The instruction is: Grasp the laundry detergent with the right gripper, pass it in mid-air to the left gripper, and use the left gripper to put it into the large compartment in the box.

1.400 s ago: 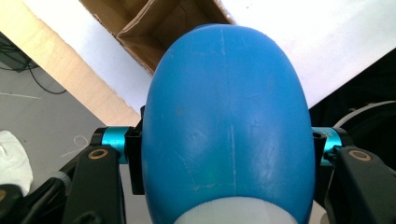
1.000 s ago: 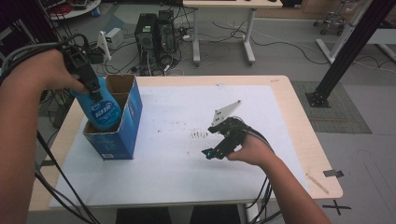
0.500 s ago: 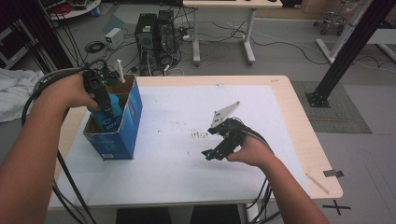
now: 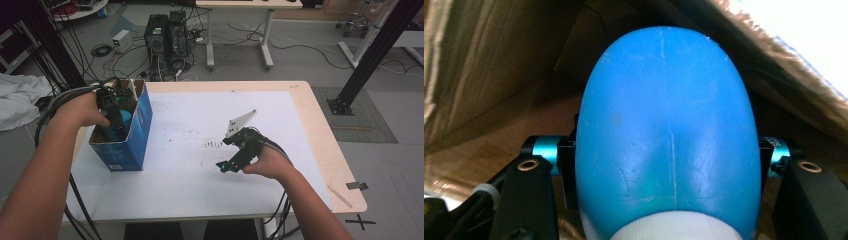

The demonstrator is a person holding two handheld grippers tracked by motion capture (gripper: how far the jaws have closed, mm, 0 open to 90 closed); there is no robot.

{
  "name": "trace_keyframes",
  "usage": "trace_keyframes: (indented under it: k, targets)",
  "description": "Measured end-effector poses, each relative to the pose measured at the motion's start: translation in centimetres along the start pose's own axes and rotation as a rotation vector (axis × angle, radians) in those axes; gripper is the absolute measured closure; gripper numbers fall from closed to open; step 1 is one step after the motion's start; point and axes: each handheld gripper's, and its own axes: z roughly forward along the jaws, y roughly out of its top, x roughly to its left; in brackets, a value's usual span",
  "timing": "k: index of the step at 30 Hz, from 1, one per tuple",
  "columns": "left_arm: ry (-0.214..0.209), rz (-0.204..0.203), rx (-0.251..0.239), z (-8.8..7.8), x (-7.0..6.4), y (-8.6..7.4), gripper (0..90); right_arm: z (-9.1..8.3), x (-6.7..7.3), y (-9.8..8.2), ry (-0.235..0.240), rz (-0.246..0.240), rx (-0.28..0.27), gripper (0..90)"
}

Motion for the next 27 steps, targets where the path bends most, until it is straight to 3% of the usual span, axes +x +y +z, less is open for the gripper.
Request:
trace_keyframes:
  k: [4,12,14,27]
  targets:
    - [0.001,0.015,0.007,0.6,0.1,-0.1,39.1,0.2,0.0,0.1,0.003,-0.003,0.003,13.0]
    - [-0.012,-0.004,-0.006,0.8,0.2,0.0,38.1,0.2,0.1,0.1,0.000,0.001,0.008,13.0]
    - [-0.016,-0.007,-0.027,0.4,0.2,0.0,36.9,0.2,0.1,0.1,0.001,0.001,0.007,13.0]
    - [-0.011,-0.022,-0.039,-0.4,0.0,-0.5,32.1,0.2,0.2,0.2,0.002,-0.005,0.002,13.0]
